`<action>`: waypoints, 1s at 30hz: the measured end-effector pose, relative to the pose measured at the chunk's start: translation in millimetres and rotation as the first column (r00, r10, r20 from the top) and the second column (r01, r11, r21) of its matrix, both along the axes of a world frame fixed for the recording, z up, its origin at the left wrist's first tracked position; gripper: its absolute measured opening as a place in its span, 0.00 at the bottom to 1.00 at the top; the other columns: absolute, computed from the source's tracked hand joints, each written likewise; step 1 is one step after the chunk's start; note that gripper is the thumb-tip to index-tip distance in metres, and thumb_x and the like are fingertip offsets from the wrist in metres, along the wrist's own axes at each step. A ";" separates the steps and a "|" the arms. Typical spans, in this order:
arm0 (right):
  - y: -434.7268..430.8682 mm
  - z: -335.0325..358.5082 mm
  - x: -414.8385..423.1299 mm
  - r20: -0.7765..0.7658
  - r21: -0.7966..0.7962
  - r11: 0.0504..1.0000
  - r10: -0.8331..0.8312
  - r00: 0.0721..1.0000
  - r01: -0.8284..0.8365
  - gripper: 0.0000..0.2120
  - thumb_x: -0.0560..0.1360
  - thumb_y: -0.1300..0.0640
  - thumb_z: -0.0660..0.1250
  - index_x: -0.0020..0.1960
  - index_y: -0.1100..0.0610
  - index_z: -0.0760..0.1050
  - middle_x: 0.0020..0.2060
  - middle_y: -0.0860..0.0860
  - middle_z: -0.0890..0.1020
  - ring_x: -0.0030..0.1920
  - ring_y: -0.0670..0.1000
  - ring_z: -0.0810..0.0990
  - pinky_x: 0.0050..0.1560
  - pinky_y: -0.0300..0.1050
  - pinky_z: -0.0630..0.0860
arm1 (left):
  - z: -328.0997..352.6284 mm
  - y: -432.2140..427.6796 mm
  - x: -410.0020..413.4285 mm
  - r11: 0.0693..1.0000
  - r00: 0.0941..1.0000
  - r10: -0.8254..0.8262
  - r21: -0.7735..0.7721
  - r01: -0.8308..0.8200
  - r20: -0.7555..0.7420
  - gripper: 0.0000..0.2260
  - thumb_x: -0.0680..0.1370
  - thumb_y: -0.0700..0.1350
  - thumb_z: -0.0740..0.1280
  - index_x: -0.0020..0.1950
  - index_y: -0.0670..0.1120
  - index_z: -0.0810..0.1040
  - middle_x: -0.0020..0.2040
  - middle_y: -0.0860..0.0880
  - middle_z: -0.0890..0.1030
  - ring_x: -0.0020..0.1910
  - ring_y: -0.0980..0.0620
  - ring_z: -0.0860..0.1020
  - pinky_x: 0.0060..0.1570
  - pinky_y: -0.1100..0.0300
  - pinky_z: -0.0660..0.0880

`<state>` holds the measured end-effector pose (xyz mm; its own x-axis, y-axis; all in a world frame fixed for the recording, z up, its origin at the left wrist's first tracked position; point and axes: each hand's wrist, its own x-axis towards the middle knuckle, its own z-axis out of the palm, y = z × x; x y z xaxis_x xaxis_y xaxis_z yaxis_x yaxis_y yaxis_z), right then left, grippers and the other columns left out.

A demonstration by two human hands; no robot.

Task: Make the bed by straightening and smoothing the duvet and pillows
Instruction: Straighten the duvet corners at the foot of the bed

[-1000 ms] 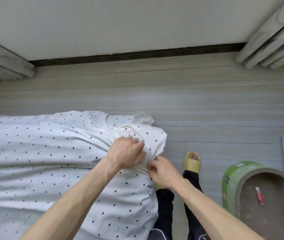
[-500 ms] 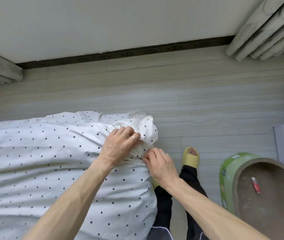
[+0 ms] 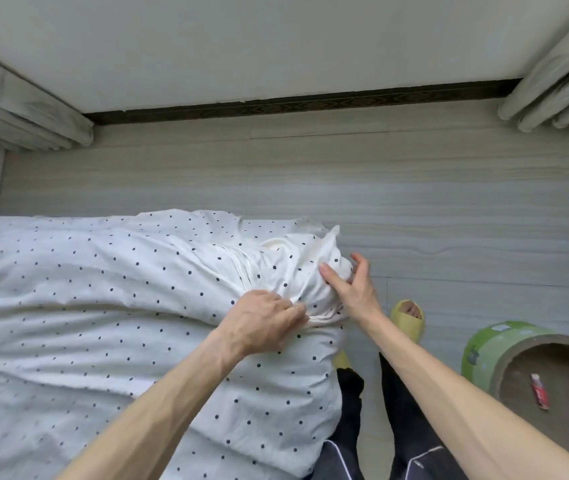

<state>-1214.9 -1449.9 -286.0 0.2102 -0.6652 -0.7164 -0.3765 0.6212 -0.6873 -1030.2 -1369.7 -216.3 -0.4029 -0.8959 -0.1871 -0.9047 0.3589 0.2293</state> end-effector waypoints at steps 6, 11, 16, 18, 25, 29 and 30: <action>-15.1 8.3 40.2 -0.224 -0.292 0.936 0.132 0.966 -0.196 0.11 0.81 0.47 0.67 0.52 0.54 0.82 0.52 0.56 0.86 0.57 0.60 0.81 0.49 0.43 0.71 | 3.1 21.0 10.8 0.903 0.935 0.344 0.242 -0.355 0.088 0.13 0.80 0.57 0.59 0.49 0.50 0.77 0.43 0.50 0.82 0.44 0.44 0.80 0.40 0.53 0.75; -41.3 26.6 36.6 -0.025 -0.395 0.882 -0.290 0.957 0.257 0.12 0.77 0.53 0.63 0.36 0.50 0.69 0.32 0.45 0.72 0.34 0.45 0.68 0.42 0.46 0.66 | 2.6 25.0 -1.1 0.843 0.868 0.496 0.233 -0.485 0.015 0.13 0.82 0.54 0.56 0.44 0.48 0.72 0.42 0.49 0.81 0.41 0.44 0.79 0.39 0.52 0.76; 15.7 26.3 22.0 -0.146 -0.448 0.805 0.363 0.920 -0.389 0.16 0.68 0.57 0.65 0.55 0.51 0.80 0.55 0.50 0.80 0.55 0.45 0.77 0.56 0.41 0.75 | -18.4 33.9 8.6 0.752 0.794 0.600 0.267 -0.602 0.100 0.11 0.82 0.55 0.56 0.54 0.49 0.70 0.48 0.47 0.83 0.48 0.40 0.80 0.43 0.48 0.74; 31.9 13.8 10.3 -0.347 -0.291 0.695 0.565 0.749 -0.658 0.28 0.70 0.48 0.68 0.70 0.48 0.71 0.69 0.47 0.72 0.66 0.54 0.70 0.64 0.55 0.72 | -22.3 26.9 3.6 0.722 0.775 0.625 0.309 -0.619 0.091 0.12 0.81 0.54 0.59 0.60 0.49 0.68 0.51 0.47 0.82 0.49 0.40 0.80 0.43 0.48 0.74; 9.8 0.5 11.7 -0.365 -0.210 0.725 0.564 0.740 -0.656 0.45 0.63 0.32 0.73 0.76 0.42 0.63 0.72 0.45 0.71 0.76 0.54 0.63 0.72 0.58 0.67 | -20.2 -30.7 65.8 0.855 0.816 0.469 0.055 -0.515 0.338 0.29 0.77 0.63 0.64 0.77 0.57 0.65 0.78 0.49 0.64 0.77 0.46 0.60 0.71 0.40 0.52; -6.8 4.9 16.6 -0.217 -0.315 0.720 0.579 0.786 -0.618 0.35 0.66 0.28 0.69 0.67 0.45 0.69 0.62 0.47 0.79 0.62 0.52 0.79 0.60 0.54 0.78 | -14.1 -56.6 85.1 0.884 0.839 0.424 0.047 -0.466 0.341 0.26 0.80 0.64 0.50 0.61 0.50 0.78 0.55 0.47 0.84 0.61 0.45 0.79 0.66 0.46 0.63; -13.9 11.0 18.9 -0.152 -0.330 0.766 0.534 0.832 -0.552 0.33 0.68 0.28 0.66 0.65 0.45 0.68 0.61 0.48 0.78 0.60 0.51 0.80 0.58 0.49 0.78 | -4.0 -69.7 77.9 0.832 0.805 0.546 -0.035 -0.554 0.232 0.24 0.81 0.63 0.51 0.55 0.47 0.78 0.47 0.45 0.84 0.51 0.42 0.81 0.56 0.48 0.68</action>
<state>-1196.0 -1463.9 -275.0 0.5849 -0.6542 -0.4796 -0.6148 0.0282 -0.7882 -952.3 -1439.4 -220.3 0.2121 -0.9464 -0.2437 -0.9758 -0.2188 0.0002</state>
